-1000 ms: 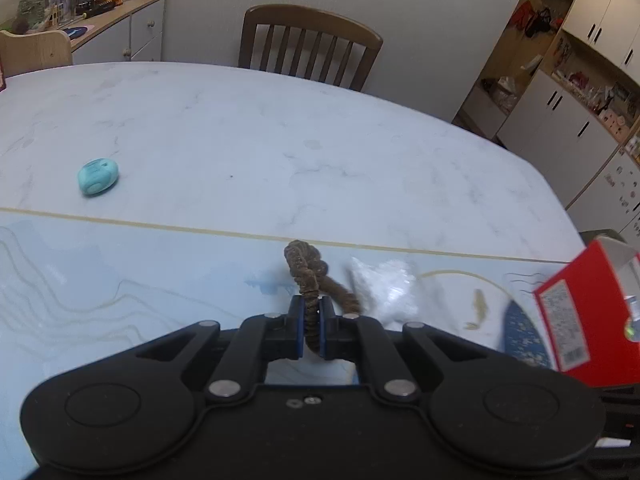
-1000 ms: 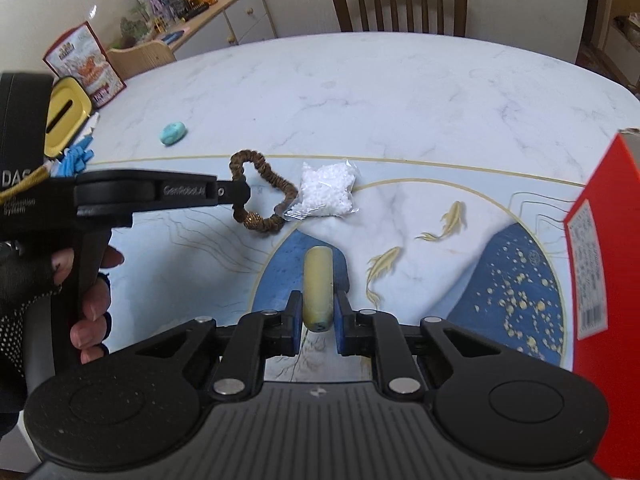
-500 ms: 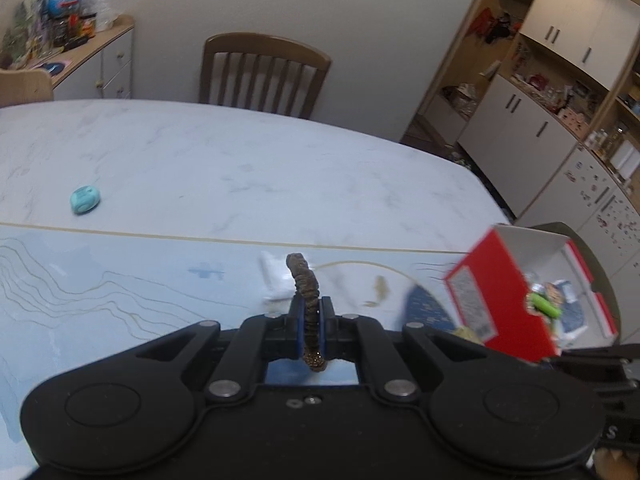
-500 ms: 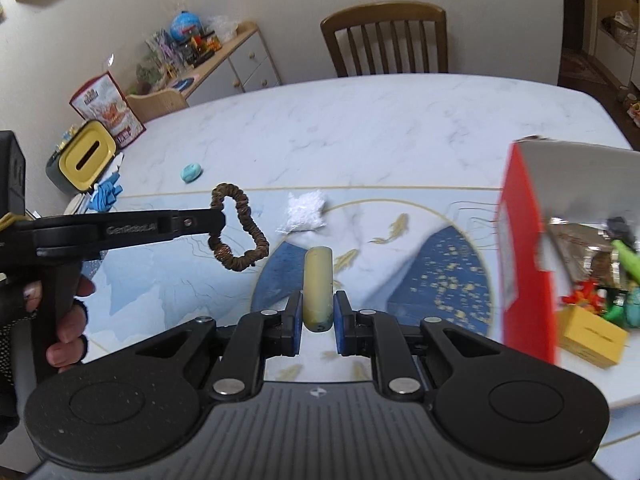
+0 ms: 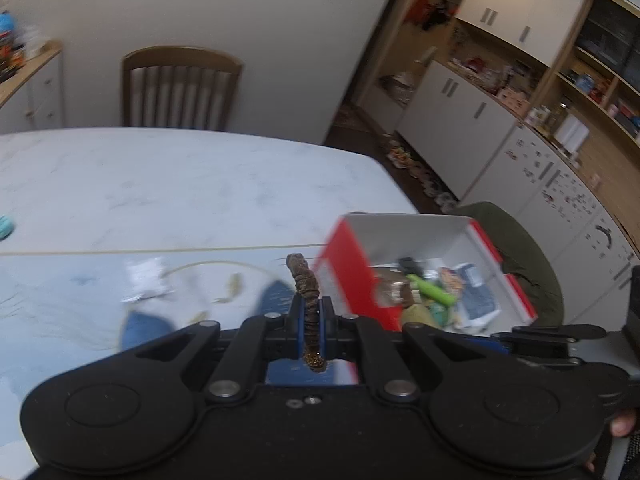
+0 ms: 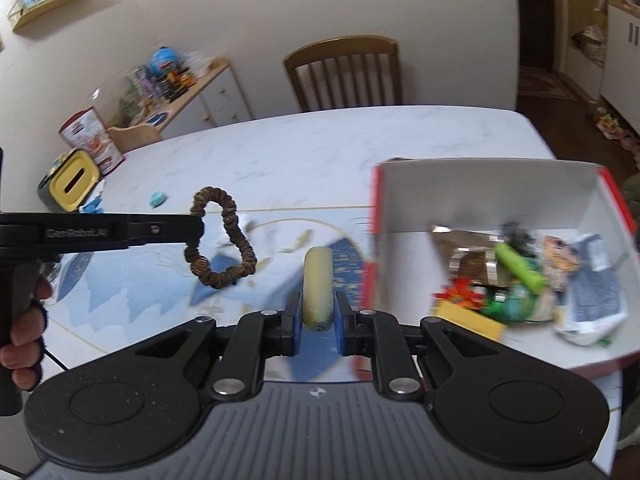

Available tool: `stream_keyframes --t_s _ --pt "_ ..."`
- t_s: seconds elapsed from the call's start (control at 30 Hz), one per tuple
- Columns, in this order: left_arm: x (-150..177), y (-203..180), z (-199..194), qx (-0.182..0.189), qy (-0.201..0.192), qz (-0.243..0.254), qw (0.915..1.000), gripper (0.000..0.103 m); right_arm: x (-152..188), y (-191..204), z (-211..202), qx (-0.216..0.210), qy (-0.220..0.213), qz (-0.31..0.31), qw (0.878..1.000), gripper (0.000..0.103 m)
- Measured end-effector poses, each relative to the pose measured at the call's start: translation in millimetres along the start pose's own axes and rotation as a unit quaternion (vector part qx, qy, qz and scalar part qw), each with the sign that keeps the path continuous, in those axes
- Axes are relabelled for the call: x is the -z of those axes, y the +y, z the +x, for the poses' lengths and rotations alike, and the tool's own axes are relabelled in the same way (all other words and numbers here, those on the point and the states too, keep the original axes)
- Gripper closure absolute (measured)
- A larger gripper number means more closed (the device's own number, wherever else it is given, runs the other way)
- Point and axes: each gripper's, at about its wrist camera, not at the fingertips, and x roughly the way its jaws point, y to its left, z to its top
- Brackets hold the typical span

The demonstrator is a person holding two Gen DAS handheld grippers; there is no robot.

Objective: Organize objects
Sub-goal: 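Carry the beige cylinder and bead bracelet into the shoebox with both tools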

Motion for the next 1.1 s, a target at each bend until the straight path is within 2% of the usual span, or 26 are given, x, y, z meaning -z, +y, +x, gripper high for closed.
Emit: stream_keyframes --t_s 0.23,0.53,0.83,1.1 --pt "-6.2 -56.0 27.5 0.03 0.008 0.029 0.9991 0.099 5.3 -53.4 -17.8 0.031 -0.011 0.021 0.999 0.088" --pt "-7.7 -113.5 67.4 0.047 0.029 0.07 0.996 0.099 8.0 -120.4 -25.3 0.074 -0.017 0.041 0.996 0.088" --pt "-4.6 -144.7 109.9 0.054 0.064 0.09 0.9924 0.099 5.4 -168.2 -12.3 0.106 -0.001 0.04 0.994 0.088" --pt "0.2 -150.6 145.5 0.049 0.093 0.082 0.991 0.099 5.3 -192.8 15.4 0.126 0.027 0.024 0.991 0.088"
